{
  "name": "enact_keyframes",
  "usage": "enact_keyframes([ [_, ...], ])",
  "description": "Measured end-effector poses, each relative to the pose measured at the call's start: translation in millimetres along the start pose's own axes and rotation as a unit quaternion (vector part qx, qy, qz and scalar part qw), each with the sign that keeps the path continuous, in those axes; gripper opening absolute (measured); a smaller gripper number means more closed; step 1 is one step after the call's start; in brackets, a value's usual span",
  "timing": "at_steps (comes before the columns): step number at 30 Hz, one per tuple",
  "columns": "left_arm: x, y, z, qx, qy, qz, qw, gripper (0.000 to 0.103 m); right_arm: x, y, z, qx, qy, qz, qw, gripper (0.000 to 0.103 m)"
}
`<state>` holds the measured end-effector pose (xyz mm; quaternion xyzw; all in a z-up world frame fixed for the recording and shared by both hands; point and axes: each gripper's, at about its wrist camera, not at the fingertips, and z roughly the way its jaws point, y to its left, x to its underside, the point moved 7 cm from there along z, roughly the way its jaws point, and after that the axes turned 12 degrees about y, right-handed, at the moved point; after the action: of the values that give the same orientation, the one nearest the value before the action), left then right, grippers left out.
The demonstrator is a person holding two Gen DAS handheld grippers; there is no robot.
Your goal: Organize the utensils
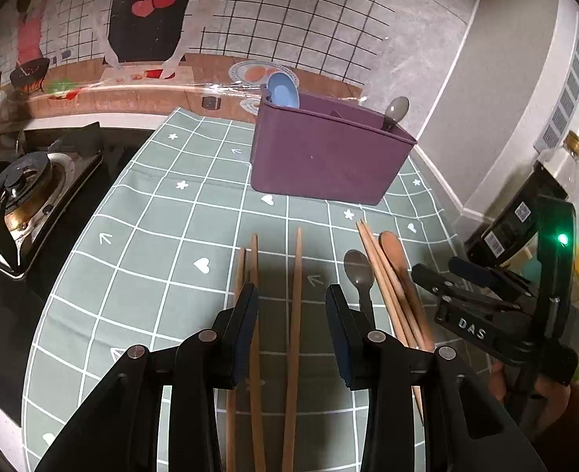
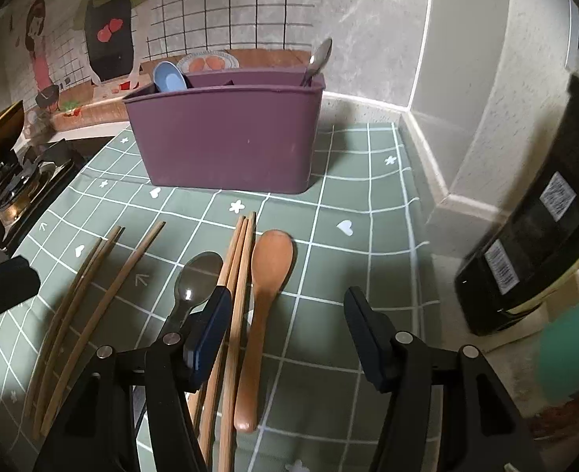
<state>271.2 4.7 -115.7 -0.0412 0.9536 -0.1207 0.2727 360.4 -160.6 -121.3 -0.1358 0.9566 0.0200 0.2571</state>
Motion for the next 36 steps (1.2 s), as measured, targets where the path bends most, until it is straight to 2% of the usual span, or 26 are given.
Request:
enact_keyframes([
  [8, 0, -3, 4, -0.007, -0.003, 0.011, 0.9999, 0.037, -3, 1, 25, 0.009, 0.02, 0.002, 1.0, 0.048],
  [14, 1, -3, 7, -0.007, 0.004, 0.015, 0.9999, 0.037, -12, -1, 35, -0.016, 0.028, 0.023, 0.999, 0.047],
  [28, 0, -2, 11, -0.007, 0.012, 0.016, 0.9998, 0.037, -31, 13, 46, 0.016, 0.023, -0.018, 0.999, 0.046],
  [31, 1, -4, 14, -0.004, 0.019, 0.02, 0.9996, 0.037, -31, 18, 45, 0.014, 0.025, -0.031, 0.999, 0.032],
  [33, 1, -6, 17, -0.002, 0.022, 0.021, 0.9995, 0.037, -31, 19, 43, 0.009, 0.026, -0.033, 0.999, 0.011],
  [36, 2, -9, 20, 0.003, 0.027, 0.024, 0.9993, 0.037, -30, 15, 40, 0.018, 0.029, -0.027, 0.999, 0.008],
])
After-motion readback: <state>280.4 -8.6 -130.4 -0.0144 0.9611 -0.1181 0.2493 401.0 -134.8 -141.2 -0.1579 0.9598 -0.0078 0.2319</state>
